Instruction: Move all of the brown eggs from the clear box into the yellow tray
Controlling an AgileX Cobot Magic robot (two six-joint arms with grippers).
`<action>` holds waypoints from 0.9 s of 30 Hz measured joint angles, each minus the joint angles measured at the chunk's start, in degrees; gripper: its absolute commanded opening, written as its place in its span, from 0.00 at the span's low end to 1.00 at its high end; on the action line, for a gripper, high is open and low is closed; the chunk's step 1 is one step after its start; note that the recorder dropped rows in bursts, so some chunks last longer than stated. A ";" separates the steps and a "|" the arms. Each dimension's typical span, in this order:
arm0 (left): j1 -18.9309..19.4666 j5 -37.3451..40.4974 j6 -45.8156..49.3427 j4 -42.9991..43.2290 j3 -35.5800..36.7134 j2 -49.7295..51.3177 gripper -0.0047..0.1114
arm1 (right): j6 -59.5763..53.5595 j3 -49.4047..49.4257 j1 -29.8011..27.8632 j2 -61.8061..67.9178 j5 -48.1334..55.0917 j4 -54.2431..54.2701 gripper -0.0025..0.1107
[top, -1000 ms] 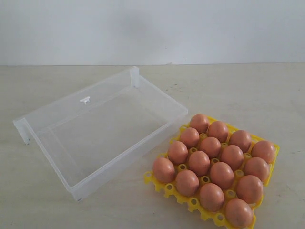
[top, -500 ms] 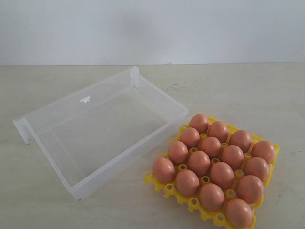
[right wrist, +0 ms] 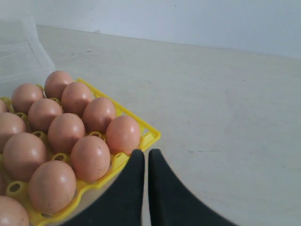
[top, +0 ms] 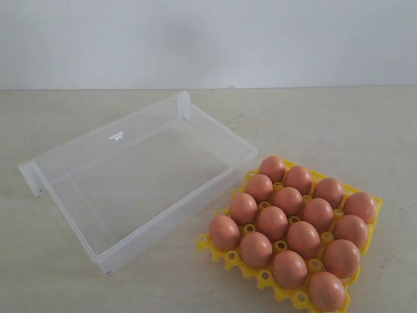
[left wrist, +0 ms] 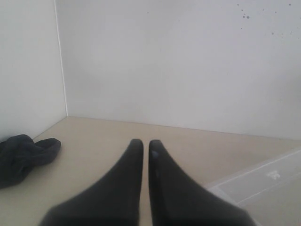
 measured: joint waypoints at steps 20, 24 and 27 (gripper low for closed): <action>-10.33 17.39 1.75 -5.43 -0.11 -0.09 0.08 | -0.14 0.00 0.00 0.00 0.00 0.00 0.02; -10.56 17.39 4.00 -5.15 -0.11 -0.09 0.08 | -0.14 0.00 0.00 0.00 0.00 0.00 0.02; -10.56 17.39 4.50 -5.15 -0.11 -0.09 0.08 | -0.14 0.00 0.00 0.00 0.00 0.00 0.02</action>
